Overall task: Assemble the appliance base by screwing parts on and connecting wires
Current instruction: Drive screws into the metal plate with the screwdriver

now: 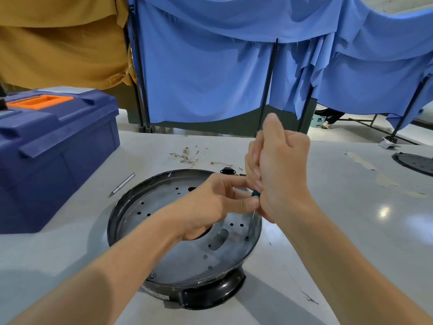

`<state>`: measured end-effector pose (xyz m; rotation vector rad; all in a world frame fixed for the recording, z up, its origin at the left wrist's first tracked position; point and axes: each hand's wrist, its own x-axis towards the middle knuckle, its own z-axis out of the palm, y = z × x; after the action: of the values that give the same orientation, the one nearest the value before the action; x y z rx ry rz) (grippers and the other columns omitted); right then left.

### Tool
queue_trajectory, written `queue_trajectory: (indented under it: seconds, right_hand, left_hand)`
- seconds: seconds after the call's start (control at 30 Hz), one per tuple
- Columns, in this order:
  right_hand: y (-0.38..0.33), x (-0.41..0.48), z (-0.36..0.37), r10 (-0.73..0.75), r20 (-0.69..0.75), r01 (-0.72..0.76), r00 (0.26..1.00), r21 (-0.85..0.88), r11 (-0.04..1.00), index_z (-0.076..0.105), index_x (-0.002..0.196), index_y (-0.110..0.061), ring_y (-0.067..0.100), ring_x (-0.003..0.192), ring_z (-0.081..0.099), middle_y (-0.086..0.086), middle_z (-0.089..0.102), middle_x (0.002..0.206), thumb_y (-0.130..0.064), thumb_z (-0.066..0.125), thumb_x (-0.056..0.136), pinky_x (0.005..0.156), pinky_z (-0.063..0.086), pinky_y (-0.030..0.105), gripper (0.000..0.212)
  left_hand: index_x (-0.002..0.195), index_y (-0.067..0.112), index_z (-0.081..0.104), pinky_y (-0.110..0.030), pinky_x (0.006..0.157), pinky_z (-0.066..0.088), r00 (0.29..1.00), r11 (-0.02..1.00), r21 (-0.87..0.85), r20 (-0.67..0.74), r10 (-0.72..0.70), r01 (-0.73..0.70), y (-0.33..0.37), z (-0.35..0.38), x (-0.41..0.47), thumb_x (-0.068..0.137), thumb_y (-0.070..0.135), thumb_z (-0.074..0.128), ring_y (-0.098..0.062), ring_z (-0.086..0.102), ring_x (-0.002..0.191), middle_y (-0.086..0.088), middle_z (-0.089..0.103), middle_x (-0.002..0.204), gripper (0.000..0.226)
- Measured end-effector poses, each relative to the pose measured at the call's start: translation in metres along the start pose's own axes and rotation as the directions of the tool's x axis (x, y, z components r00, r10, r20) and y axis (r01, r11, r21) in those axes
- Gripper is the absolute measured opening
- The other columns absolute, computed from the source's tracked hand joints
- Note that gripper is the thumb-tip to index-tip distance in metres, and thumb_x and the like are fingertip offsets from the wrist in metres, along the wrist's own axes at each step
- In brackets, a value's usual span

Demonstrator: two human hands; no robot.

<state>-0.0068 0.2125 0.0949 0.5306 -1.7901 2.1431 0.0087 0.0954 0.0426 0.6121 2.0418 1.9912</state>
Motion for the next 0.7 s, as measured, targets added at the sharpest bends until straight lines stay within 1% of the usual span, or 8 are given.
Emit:
queue_trajectory:
  seconds: [0.07, 0.2, 0.27, 0.33, 0.4, 0.47, 0.57, 0.7]
  right_hand:
    - [0.003, 0.001, 0.0, -0.05, -0.154, 0.043, 0.987, -0.049, 0.998, 0.032, 0.032, -0.019, 0.016, 0.029, 0.027, -0.002, 0.031, 0.032, -0.024, 0.033, 0.104, 0.04, 0.025, 0.019, 0.072]
    - [0.008, 0.001, -0.007, -0.056, -0.303, 0.044, 0.951, -0.045, 0.998, 0.034, 0.032, -0.02, 0.019, 0.03, 0.031, 0.001, 0.035, 0.034, -0.027, 0.031, 0.103, 0.041, 0.028, 0.022, 0.072]
    - [0.008, -0.001, -0.013, -0.011, -0.223, 0.012, 0.975, 0.002, 1.0, 0.038, 0.033, -0.019, 0.018, 0.03, 0.033, 0.002, 0.037, 0.035, -0.023, 0.035, 0.099, 0.038, 0.028, 0.021, 0.066]
    - [0.001, 0.007, -0.021, 0.125, 0.037, -0.127, 0.991, 0.038, 0.991, 0.047, 0.036, -0.013, 0.02, 0.031, 0.037, 0.007, 0.043, 0.037, -0.026, 0.042, 0.096, 0.037, 0.031, 0.023, 0.062]
    - [-0.011, 0.022, -0.028, 0.276, 0.417, -0.294, 0.866, -0.022, 0.955, 0.055, 0.04, -0.008, 0.025, 0.038, 0.046, 0.014, 0.052, 0.043, -0.037, 0.045, 0.096, 0.043, 0.04, 0.026, 0.064]
    - [-0.017, 0.034, -0.032, 0.317, 0.608, -0.365, 0.728, -0.048, 0.93, 0.052, 0.039, -0.008, 0.026, 0.037, 0.046, 0.014, 0.049, 0.04, -0.041, 0.046, 0.094, 0.046, 0.043, 0.025, 0.065]
    - [-0.014, 0.034, -0.025, 0.271, 0.685, -0.416, 0.677, 0.052, 0.908, 0.033, 0.035, -0.009, 0.017, 0.022, 0.024, 0.004, 0.028, 0.028, -0.029, 0.046, 0.098, 0.031, 0.021, 0.016, 0.068]
    - [-0.008, 0.019, -0.017, 0.213, 0.481, -0.314, 0.851, 0.139, 0.939, 0.031, 0.036, -0.008, 0.014, 0.024, 0.015, 0.002, 0.022, 0.029, -0.016, 0.039, 0.102, 0.035, 0.016, 0.012, 0.067]
  left_hand:
    - [0.118, 0.005, 0.066, -0.039, 0.103, 0.044, 0.998, 1.0, 0.021, -0.061, -0.018, 0.019, -0.001, 0.0, 0.002, 0.083, 0.021, 0.07, -0.027, 0.065, 0.111, -0.017, 0.071, 0.113, 0.039]
    - [0.111, 0.007, 0.069, -0.023, 0.083, 0.052, 0.991, 0.995, 0.099, -0.129, 0.023, -0.011, 0.004, 0.008, 0.006, 0.085, 0.009, 0.069, -0.021, 0.068, 0.094, -0.016, 0.071, 0.105, 0.025]
    - [0.101, 0.009, 0.073, -0.025, 0.084, 0.054, 0.991, 0.99, 0.134, -0.128, 0.049, -0.032, 0.004, 0.01, 0.007, 0.089, 0.001, 0.065, -0.023, 0.068, 0.091, -0.015, 0.072, 0.097, 0.016]
    - [0.081, 0.024, 0.075, -0.015, 0.071, 0.051, 0.991, 0.993, 0.108, -0.123, 0.055, -0.042, 0.005, 0.01, 0.005, 0.092, -0.004, 0.059, -0.013, 0.069, 0.083, -0.003, 0.073, 0.085, 0.033]
    - [0.081, 0.019, 0.072, -0.009, 0.062, 0.048, 0.992, 0.998, 0.058, -0.12, 0.044, -0.037, 0.008, 0.008, 0.001, 0.094, -0.003, 0.055, -0.008, 0.069, 0.08, 0.003, 0.074, 0.081, 0.031]
    - [0.092, 0.01, 0.07, -0.007, 0.062, 0.047, 0.995, 0.998, 0.048, -0.098, 0.032, -0.028, 0.008, 0.007, 0.0, 0.096, 0.0, 0.053, -0.006, 0.069, 0.082, 0.004, 0.075, 0.083, 0.02]
    - [0.101, 0.003, 0.069, -0.008, 0.068, 0.048, 0.997, 0.999, 0.036, -0.074, 0.031, -0.029, 0.006, 0.006, -0.001, 0.097, 0.0, 0.05, -0.007, 0.07, 0.087, 0.001, 0.075, 0.086, 0.019]
    - [0.103, 0.008, 0.073, -0.016, 0.073, 0.051, 0.994, 0.998, -0.04, -0.102, 0.036, -0.04, 0.005, 0.0, -0.003, 0.09, 0.004, 0.061, -0.013, 0.07, 0.093, -0.007, 0.075, 0.097, 0.018]
